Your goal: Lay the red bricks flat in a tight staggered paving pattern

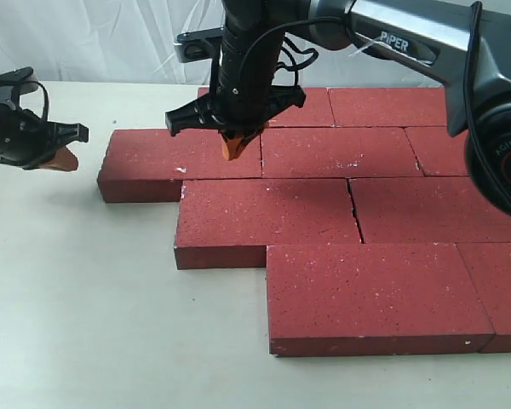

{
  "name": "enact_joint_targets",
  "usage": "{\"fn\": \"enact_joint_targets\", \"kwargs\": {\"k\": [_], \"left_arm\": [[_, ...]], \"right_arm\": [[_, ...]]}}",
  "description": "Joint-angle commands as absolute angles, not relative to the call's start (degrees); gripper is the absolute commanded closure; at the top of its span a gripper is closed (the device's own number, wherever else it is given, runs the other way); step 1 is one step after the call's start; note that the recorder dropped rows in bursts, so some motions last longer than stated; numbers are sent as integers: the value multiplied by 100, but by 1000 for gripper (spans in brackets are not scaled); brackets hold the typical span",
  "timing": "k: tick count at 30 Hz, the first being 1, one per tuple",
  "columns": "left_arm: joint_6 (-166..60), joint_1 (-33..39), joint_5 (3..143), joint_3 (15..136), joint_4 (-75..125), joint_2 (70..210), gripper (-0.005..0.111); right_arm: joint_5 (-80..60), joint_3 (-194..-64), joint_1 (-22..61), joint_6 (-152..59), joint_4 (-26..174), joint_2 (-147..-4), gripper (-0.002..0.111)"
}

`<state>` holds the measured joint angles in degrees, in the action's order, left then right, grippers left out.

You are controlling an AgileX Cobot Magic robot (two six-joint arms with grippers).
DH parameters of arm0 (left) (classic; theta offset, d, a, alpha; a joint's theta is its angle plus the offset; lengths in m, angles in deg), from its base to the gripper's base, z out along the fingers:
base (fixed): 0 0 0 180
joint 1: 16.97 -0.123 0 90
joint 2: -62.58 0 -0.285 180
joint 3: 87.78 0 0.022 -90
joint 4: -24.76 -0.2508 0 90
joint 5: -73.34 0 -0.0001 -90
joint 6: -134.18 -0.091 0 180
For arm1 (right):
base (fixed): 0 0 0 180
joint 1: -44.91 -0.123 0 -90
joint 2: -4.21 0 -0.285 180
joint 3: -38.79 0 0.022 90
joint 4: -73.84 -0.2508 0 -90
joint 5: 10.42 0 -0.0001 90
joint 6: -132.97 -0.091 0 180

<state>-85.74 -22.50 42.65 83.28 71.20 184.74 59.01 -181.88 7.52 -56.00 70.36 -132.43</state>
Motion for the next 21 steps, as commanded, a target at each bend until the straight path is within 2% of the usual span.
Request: {"fn": "enact_joint_targets", "kwargs": {"k": [1, 13, 21], "left_arm": [[-8361, -2248, 4229, 7983, 7032, 17881, 107], [-8156, -2157, 4300, 7221, 6861, 16316, 107], [-7038, -1409, 4426, 7200, 5450, 15600, 107]], "right_arm": [[5954, -18202, 775, -5428, 6759, -13072, 109], [5954, -18202, 775, -5416, 6699, -12787, 109], [5954, -18193, 775, -5308, 6579, -12611, 109]]}}
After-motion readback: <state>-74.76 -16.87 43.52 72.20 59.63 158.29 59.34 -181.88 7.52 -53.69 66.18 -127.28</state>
